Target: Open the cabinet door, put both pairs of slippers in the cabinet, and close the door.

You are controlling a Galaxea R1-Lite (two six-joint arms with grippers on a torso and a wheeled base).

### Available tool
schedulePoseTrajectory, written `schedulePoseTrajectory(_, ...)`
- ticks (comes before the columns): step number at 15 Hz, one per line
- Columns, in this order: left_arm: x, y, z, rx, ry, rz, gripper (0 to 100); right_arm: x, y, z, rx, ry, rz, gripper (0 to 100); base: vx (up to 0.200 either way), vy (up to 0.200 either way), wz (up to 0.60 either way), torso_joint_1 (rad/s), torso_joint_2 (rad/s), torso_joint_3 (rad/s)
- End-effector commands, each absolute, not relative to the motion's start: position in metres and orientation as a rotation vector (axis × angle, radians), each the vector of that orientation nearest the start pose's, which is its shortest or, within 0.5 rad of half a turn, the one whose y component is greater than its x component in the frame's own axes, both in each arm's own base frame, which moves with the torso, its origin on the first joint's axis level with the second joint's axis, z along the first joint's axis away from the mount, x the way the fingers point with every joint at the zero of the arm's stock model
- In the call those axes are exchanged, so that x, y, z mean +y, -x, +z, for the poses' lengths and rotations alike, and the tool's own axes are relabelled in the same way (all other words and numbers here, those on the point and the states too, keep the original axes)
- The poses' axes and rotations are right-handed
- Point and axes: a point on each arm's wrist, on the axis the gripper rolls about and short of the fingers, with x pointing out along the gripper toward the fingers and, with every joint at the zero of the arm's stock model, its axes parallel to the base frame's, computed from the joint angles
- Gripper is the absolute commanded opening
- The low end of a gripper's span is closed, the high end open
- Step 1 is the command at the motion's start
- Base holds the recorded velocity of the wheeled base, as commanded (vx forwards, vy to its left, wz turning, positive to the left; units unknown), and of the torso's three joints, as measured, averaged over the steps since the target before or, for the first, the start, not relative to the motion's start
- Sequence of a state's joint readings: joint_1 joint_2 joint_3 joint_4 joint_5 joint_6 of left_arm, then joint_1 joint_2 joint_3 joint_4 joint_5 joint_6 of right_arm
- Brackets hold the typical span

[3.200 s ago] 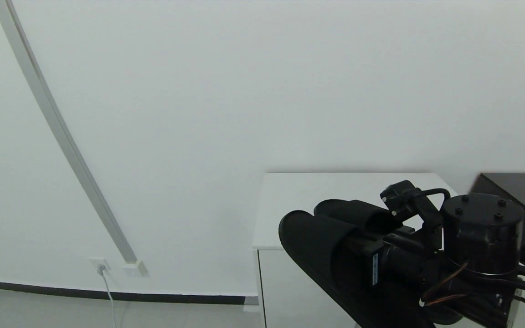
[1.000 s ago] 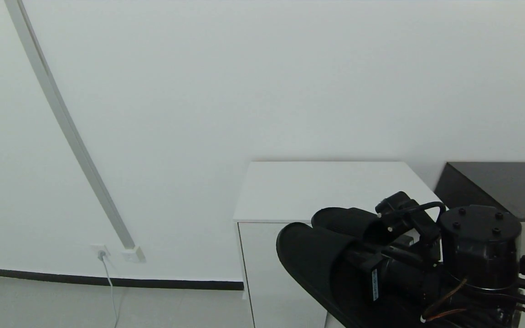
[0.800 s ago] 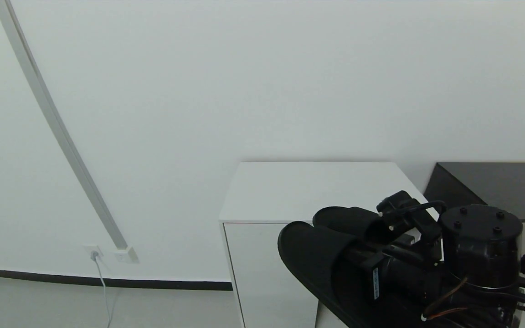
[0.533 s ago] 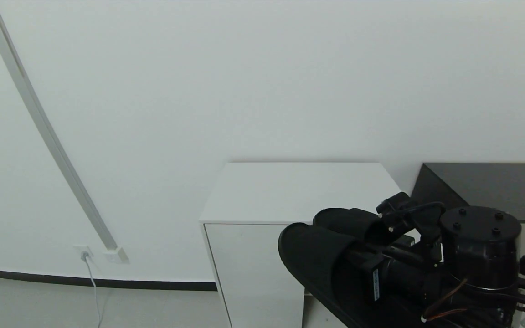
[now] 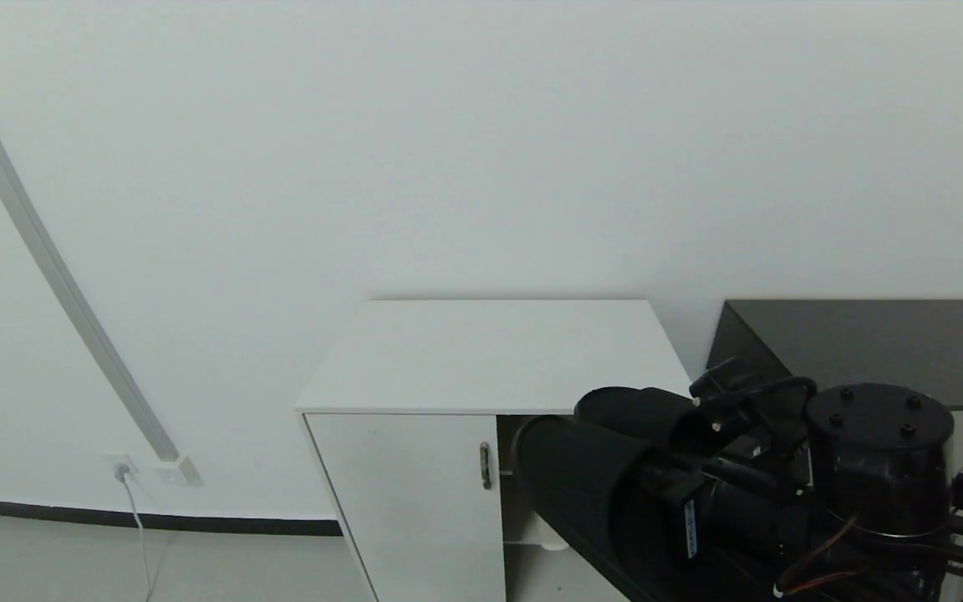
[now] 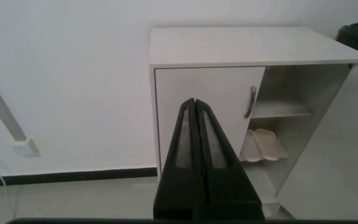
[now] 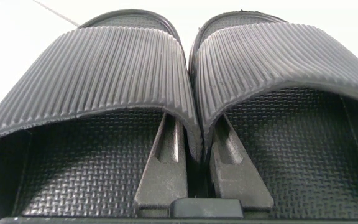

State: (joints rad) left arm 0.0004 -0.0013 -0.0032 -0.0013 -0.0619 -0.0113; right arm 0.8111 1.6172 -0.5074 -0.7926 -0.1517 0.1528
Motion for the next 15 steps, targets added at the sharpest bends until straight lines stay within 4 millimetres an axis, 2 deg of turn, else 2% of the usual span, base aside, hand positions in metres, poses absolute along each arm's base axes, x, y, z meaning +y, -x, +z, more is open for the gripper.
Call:
schedulePoseTrajectory(1, -0.001, 0.023, 0.076, -0.004, 0.011, -0.061, 0, 0.184, -0.179, 0.144, 0.335, 0.004, 0.63, 0, 0.0, 0.0, 0.0, 0.0, 0.0, 0.0)
schedulePoseTrajectory(8, -0.001, 0.023, 0.076, -0.004, 0.011, -0.061, 0, 0.183, -0.178, 0.143, 0.342, 0.008, 0.629, 0, 0.0, 0.0, 0.0, 0.0, 0.0, 0.0)
schedulePoseTrajectory(10, -0.001, 0.023, 0.076, -0.004, 0.012, -0.061, 0, 0.183, -0.178, 0.141, 0.348, 0.01, 0.628, 0, -0.2, 0.0, 0.0, 0.002, 0.0, 0.002)
schedulePoseTrajectory(15, -0.001, 0.023, 0.076, -0.004, 0.012, -0.061, 0, 0.181, -0.177, 0.134, 0.361, 0.049, 0.629, 0, 0.0, 0.0, 0.0, 0.0, 0.0, 0.0)
